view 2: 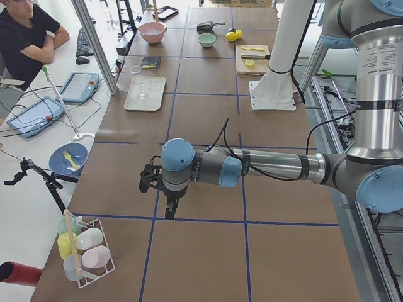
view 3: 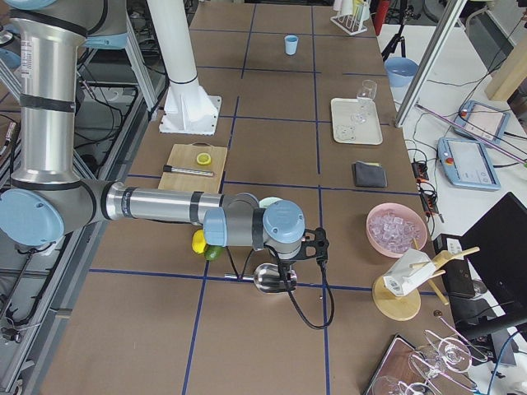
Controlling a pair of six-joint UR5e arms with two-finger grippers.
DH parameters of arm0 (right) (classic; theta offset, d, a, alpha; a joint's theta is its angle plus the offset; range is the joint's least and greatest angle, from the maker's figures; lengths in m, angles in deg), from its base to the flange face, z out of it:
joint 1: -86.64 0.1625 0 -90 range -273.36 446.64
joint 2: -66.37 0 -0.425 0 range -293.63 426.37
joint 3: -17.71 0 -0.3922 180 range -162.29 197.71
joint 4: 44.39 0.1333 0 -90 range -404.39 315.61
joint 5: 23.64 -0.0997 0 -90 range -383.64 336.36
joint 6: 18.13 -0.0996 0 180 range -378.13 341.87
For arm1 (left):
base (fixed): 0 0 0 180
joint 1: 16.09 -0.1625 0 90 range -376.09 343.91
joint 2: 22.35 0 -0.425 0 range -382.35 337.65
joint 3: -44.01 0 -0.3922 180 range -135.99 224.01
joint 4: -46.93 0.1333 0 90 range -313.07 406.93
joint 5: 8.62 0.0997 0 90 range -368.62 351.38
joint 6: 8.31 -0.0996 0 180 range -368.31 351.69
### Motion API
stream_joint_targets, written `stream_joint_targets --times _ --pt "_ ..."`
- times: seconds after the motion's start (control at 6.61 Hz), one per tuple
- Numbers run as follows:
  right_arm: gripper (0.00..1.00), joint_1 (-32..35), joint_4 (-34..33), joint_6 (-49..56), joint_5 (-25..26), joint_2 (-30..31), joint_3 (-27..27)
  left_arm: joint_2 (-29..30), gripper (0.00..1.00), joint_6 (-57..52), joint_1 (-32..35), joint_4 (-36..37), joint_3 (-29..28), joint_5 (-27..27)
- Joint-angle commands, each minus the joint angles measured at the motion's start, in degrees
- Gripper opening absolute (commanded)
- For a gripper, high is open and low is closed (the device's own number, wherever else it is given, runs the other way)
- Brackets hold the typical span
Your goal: Pour ice into bowl
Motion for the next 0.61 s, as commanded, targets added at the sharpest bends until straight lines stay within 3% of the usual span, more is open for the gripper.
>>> stream_joint_targets --times 0.0,0.3,0.45 --pt "1.0 0.0 0.5 -1.9 0.7 0.1 -0.2 0.0 1.0 0.0 0.0 0.0 0.0 0.0" --pt "1.0 0.0 0.9 -1.9 6.9 -0.4 -0.5 0.3 1.0 0.0 0.3 0.0 0.1 0.1" --pt "1.0 0.0 0.9 -1.8 7.0 -0.5 -0.4 0.4 1.0 0.0 0.3 0.0 0.1 0.1"
